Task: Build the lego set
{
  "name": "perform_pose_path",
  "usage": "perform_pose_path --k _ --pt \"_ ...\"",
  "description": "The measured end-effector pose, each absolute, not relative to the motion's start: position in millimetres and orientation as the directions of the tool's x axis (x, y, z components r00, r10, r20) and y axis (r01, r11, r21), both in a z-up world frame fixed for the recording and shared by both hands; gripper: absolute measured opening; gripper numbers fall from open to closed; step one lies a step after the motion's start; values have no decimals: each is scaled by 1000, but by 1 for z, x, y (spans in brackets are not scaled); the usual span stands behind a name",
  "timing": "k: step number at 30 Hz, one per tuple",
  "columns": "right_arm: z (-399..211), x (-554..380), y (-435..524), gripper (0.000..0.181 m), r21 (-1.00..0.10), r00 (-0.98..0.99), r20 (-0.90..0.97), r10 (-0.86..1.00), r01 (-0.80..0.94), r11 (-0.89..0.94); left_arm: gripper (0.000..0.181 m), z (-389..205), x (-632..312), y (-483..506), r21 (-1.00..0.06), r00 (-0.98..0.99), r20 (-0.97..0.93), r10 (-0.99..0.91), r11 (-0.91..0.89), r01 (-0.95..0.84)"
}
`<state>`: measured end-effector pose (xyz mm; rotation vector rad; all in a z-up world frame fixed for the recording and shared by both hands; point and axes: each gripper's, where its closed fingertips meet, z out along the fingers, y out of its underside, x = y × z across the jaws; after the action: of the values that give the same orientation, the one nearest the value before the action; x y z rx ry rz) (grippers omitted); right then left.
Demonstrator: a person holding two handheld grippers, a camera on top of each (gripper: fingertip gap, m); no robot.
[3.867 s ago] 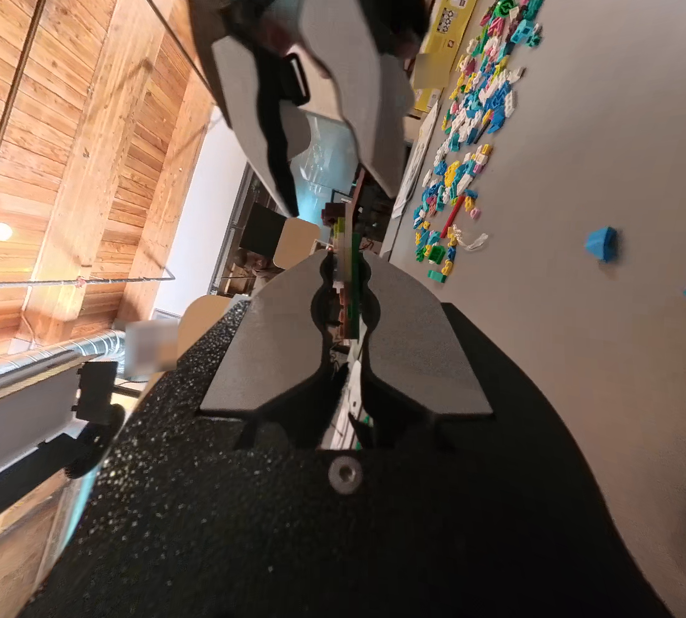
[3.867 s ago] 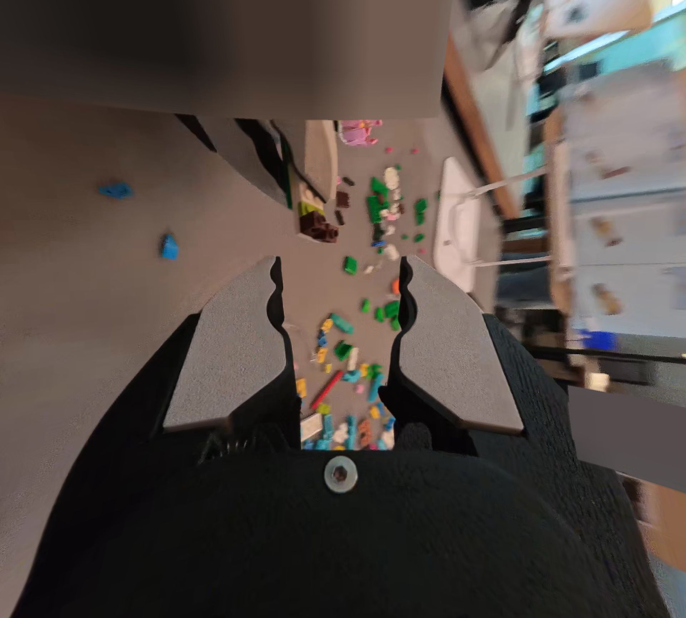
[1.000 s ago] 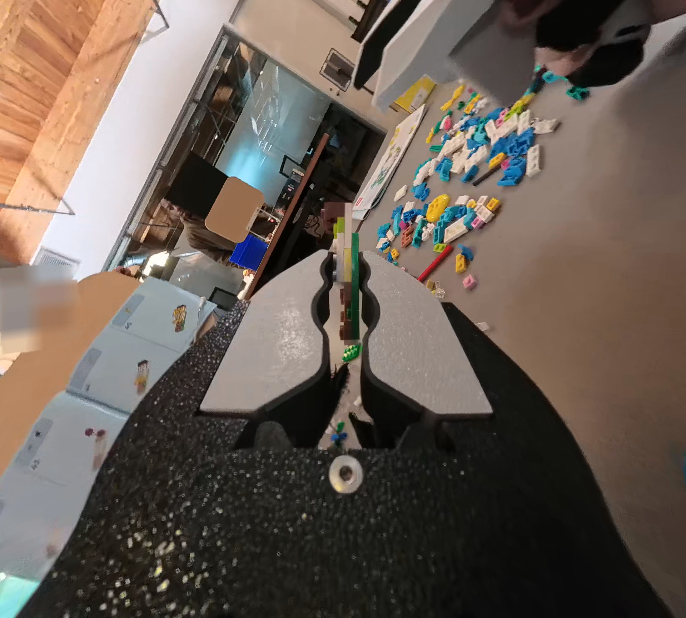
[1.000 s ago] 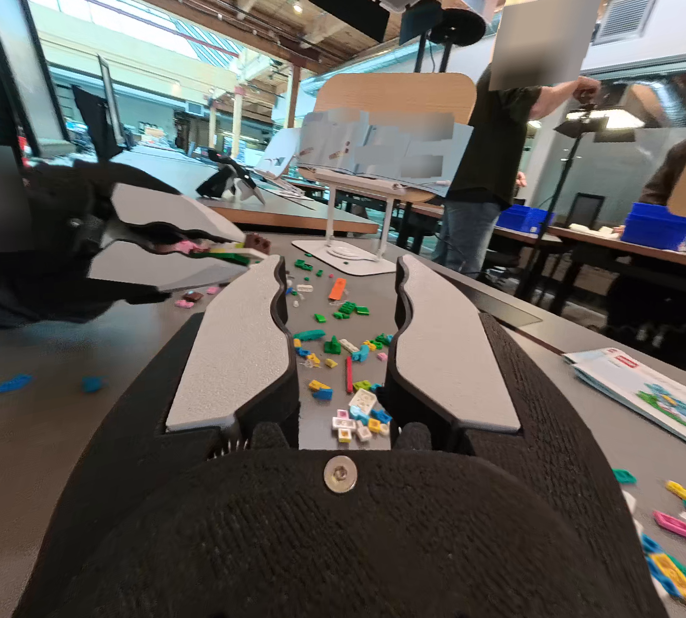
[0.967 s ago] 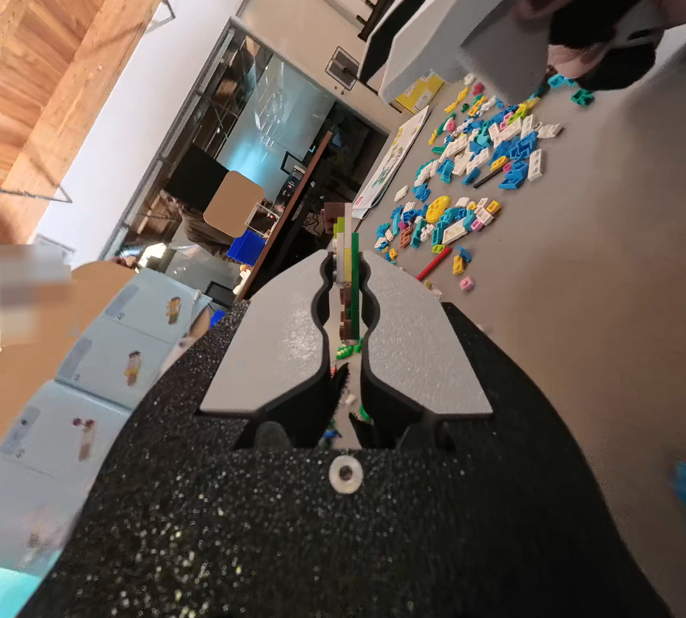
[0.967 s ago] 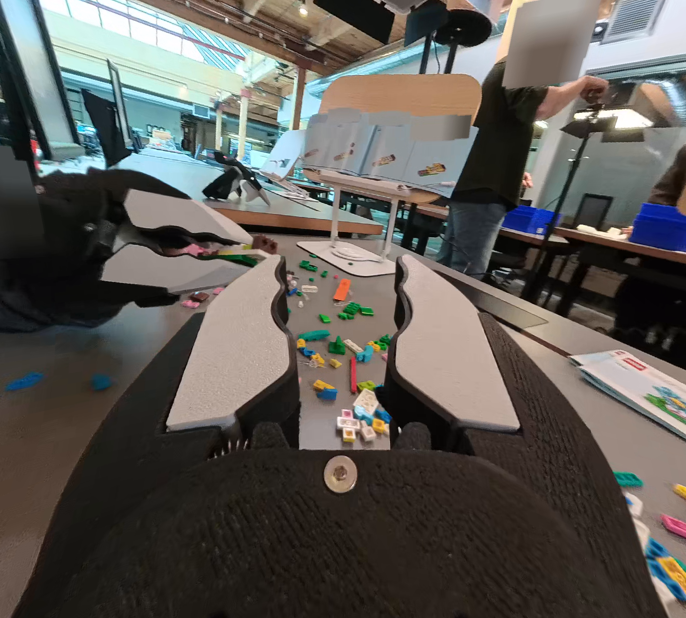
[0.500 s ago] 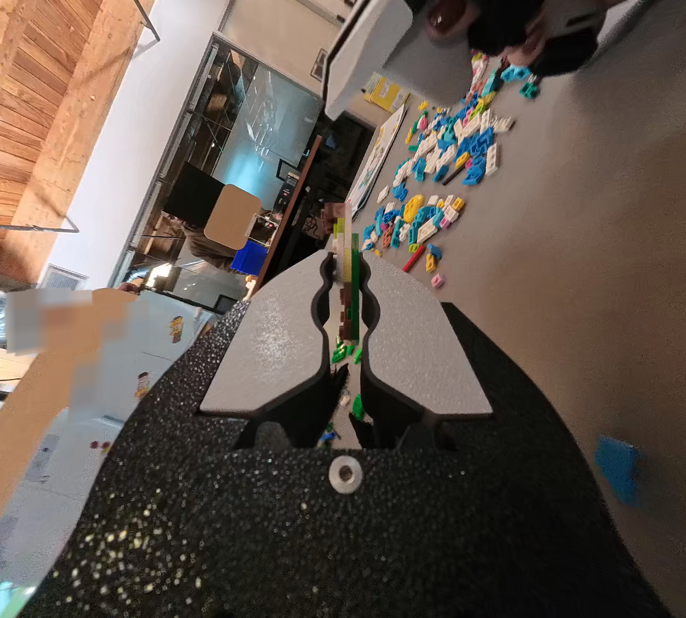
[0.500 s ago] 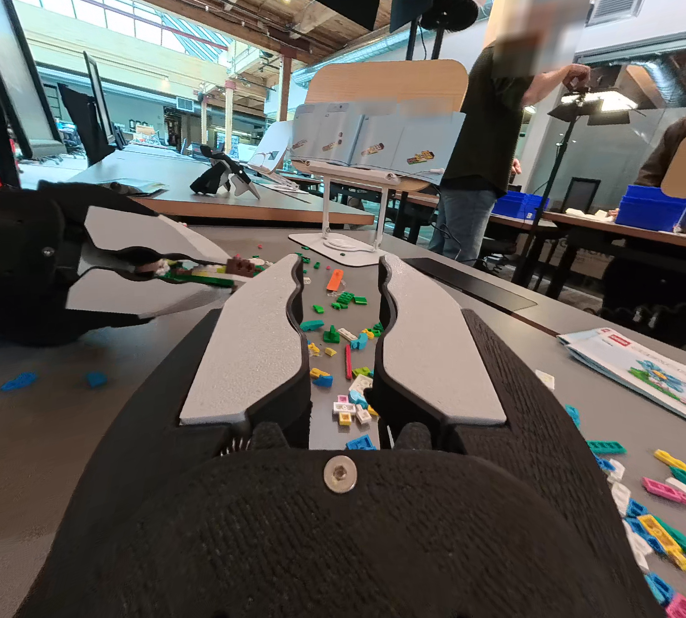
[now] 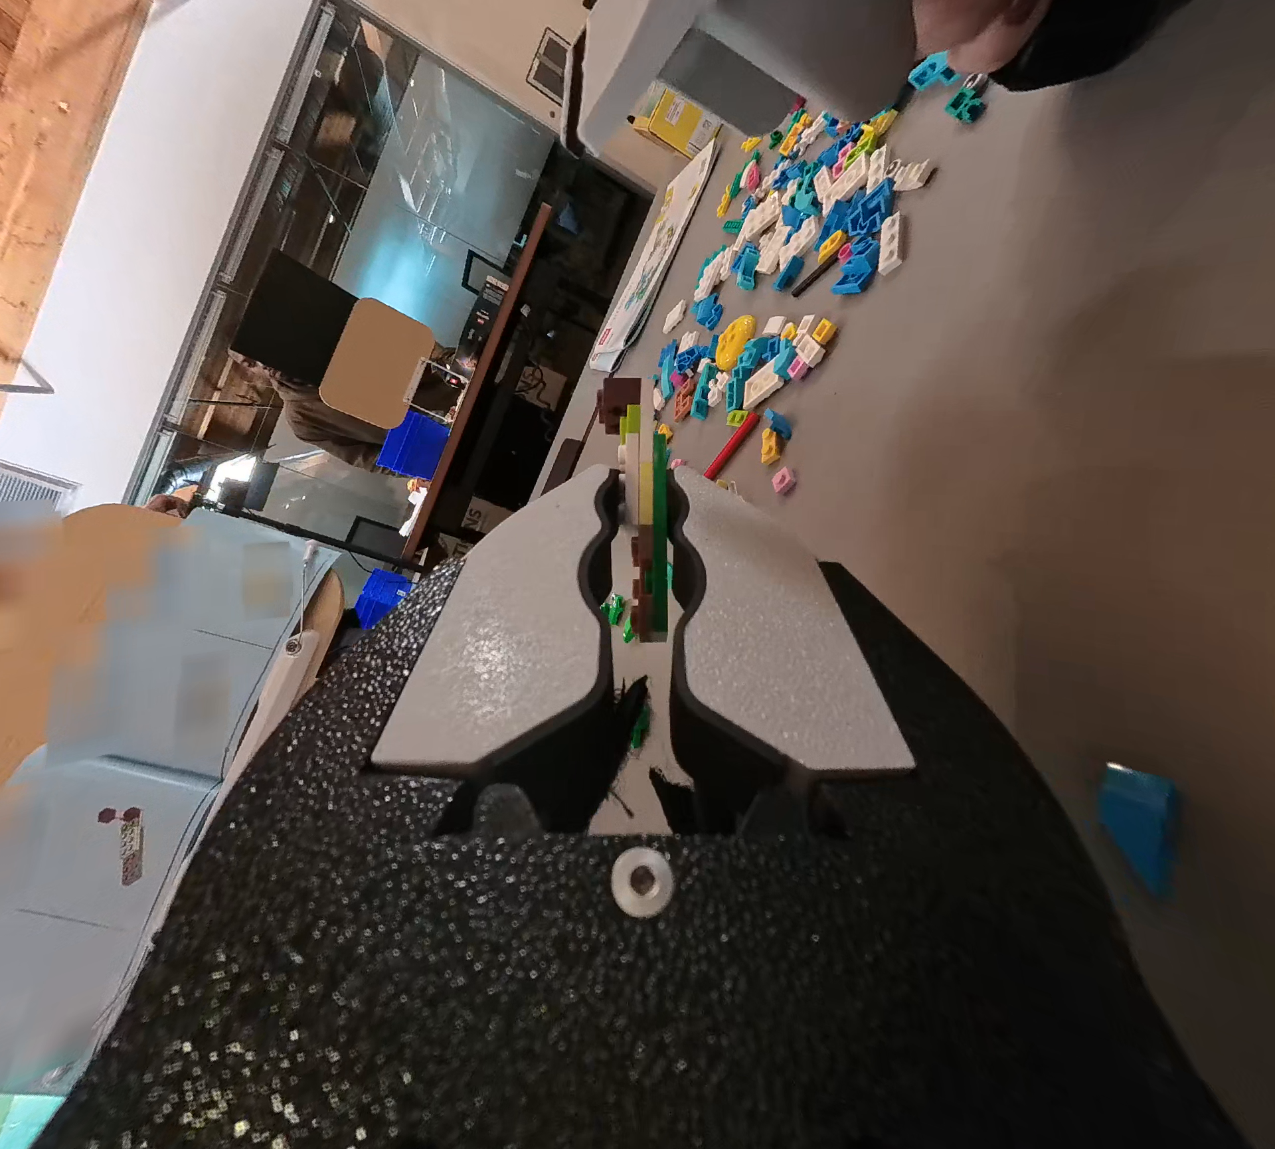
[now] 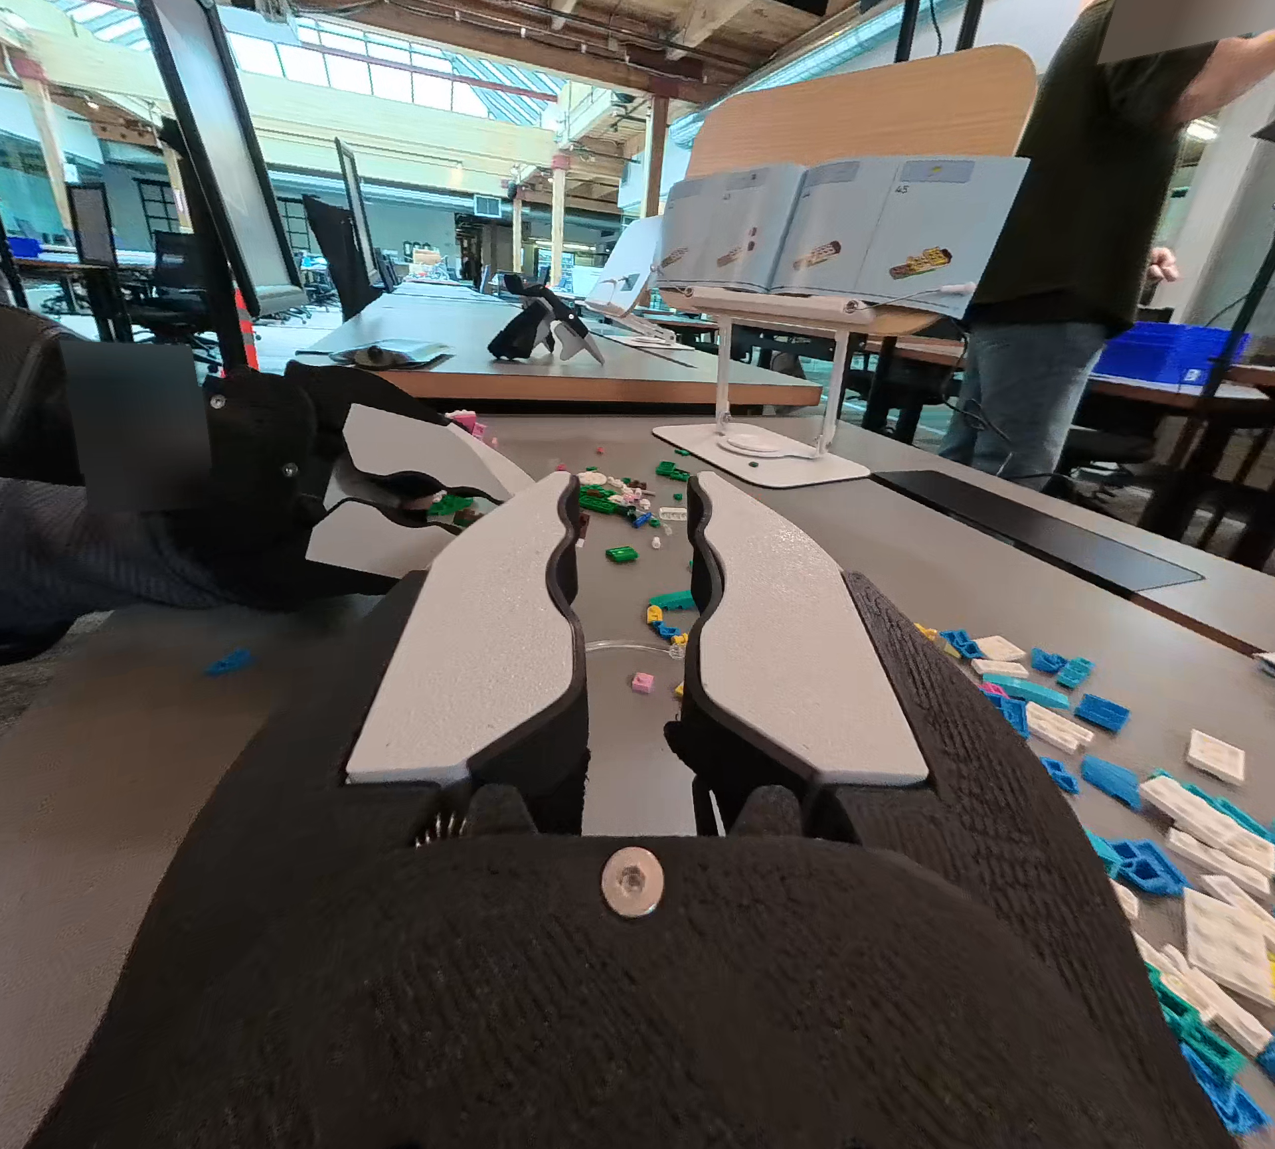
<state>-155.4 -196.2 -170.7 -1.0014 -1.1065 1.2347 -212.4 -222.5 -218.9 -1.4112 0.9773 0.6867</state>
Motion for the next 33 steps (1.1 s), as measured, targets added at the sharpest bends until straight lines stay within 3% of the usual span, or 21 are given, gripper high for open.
perform_pose_path --k 17,33 --pt "-166 -150 -187 17 -938 190 269 944 -170 302 12 -217 -208 -226 -448 431 -890 -148 120 -886" --pt "-168 -153 -195 14 -907 194 365 911 -147 395 12 -219 -206 -227 -440 419 -895 -156 137 -888"
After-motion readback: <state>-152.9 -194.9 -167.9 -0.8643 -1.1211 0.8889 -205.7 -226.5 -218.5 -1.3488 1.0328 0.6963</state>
